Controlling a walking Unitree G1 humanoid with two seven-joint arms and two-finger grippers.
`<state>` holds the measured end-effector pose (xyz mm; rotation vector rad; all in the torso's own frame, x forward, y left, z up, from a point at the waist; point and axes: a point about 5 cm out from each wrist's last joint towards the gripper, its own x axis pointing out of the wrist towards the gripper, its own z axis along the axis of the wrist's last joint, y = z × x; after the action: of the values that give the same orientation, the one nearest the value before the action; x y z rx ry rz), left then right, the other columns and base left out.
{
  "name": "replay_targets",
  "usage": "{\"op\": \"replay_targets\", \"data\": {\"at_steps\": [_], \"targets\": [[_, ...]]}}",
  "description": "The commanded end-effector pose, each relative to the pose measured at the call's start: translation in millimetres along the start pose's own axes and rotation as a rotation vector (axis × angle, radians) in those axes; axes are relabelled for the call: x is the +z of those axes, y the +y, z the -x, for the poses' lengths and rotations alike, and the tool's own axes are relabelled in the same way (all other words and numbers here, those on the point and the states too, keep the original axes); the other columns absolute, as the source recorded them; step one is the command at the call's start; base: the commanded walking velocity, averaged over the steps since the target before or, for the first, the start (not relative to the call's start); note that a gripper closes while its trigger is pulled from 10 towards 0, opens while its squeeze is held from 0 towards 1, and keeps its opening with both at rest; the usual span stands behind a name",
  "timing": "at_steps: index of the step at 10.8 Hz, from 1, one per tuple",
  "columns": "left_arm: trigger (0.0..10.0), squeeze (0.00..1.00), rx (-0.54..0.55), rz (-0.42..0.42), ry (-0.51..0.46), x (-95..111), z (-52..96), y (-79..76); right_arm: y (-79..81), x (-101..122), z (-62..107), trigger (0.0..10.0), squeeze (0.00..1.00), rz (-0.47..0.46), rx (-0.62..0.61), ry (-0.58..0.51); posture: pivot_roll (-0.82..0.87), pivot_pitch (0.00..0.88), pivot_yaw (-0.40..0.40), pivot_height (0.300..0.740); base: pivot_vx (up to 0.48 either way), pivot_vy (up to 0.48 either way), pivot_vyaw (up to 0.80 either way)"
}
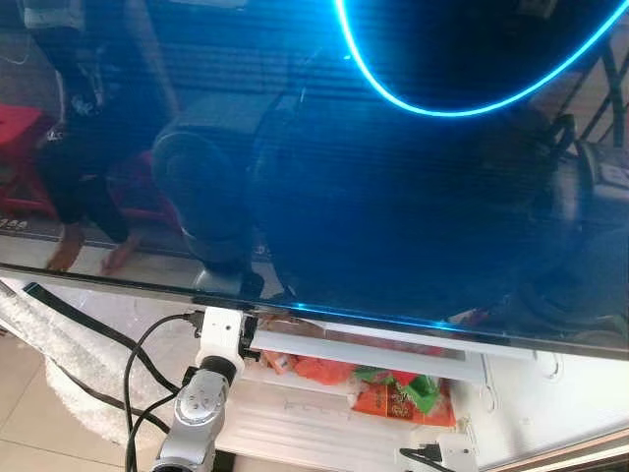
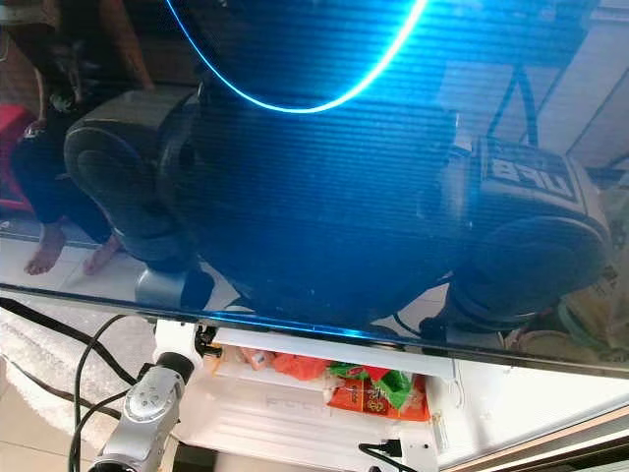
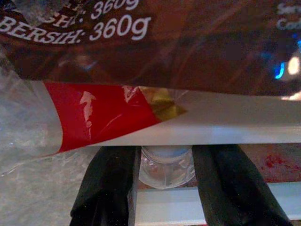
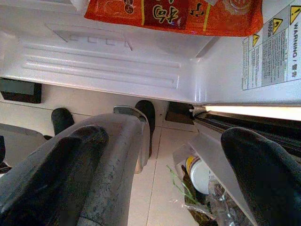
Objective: Restocking fridge
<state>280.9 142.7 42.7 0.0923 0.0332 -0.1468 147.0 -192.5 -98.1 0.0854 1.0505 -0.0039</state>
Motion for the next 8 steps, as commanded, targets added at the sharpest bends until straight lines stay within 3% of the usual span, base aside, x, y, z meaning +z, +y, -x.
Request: {"op": "replay_targets", "data": {"at_steps": [1, 6, 8], "targets": [[10.0, 0.00, 0.003, 0.000, -0.045, 6.5, -2.0, -0.7, -1.7, -4.6, 1.0, 10.0, 0.00, -0.016, -0.007, 0.010, -0.17, 0.079, -0.019, 0.740, 0.000, 0.000, 0.00], [10.0, 0.00, 0.005, -0.004, -0.047, 6.6, -2.2, -0.7, -1.7, -4.5, 1.0, 10.0, 0.00, -0.016, -0.005, 0.010, -0.17, 0.079, -0.020, 0.740, -0.220, 0.000, 0.00], [10.0, 0.00, 0.010, -0.012, -0.041, 6.0, -2.5, -0.8, -1.7, -4.8, 1.1, 10.0, 0.00, -0.017, -0.003, 0.010, -0.18, 0.077, -0.020, 0.740, 0.000, 0.000, 0.00]]}}
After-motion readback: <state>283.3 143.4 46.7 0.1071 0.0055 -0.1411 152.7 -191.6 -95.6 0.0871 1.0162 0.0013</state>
